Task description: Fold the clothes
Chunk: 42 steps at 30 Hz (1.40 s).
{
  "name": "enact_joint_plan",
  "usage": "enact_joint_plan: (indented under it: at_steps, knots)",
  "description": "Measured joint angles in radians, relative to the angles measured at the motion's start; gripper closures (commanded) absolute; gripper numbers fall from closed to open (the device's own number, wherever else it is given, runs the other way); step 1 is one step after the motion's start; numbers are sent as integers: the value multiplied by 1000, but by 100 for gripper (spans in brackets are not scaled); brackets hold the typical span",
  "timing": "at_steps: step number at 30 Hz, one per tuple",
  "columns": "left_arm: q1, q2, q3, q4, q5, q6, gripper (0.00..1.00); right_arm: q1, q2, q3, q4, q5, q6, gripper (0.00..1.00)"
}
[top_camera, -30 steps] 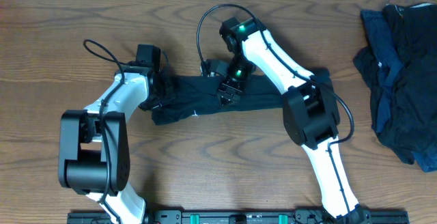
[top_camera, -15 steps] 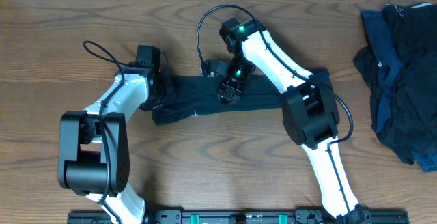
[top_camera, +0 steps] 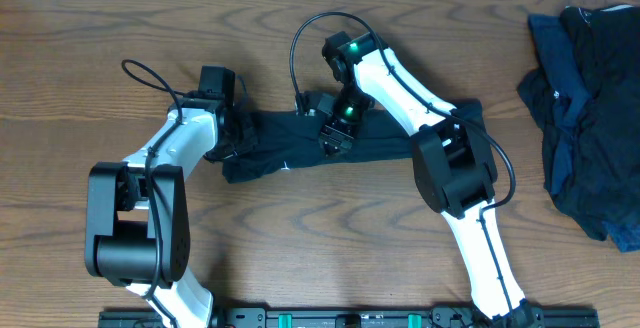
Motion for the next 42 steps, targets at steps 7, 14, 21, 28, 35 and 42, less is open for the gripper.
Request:
enact_joint_plan:
  at_steps: [7, 14, 21, 28, 35, 42]
  knots:
    - [0, 0, 0, 0, 0, 0, 76, 0, 0, 0, -44, -1, 10, 47]
    - [0, 0, 0, 0, 0, 0, 76, 0, 0, 0, -67, 5, 12, 46]
    - [0, 0, 0, 0, 0, 0, 76, 0, 0, 0, -68, 49, 20, 44]
    - [0, 0, 0, 0, 0, 0, 76, 0, 0, 0, -95, 48, 63, 45]
    - [0, 0, 0, 0, 0, 0, 76, 10, 0, 0, -164, 14, 80, 44]
    - [0, 0, 0, 0, 0, 0, 76, 19, 0, -2, -163, 4, 84, 38]
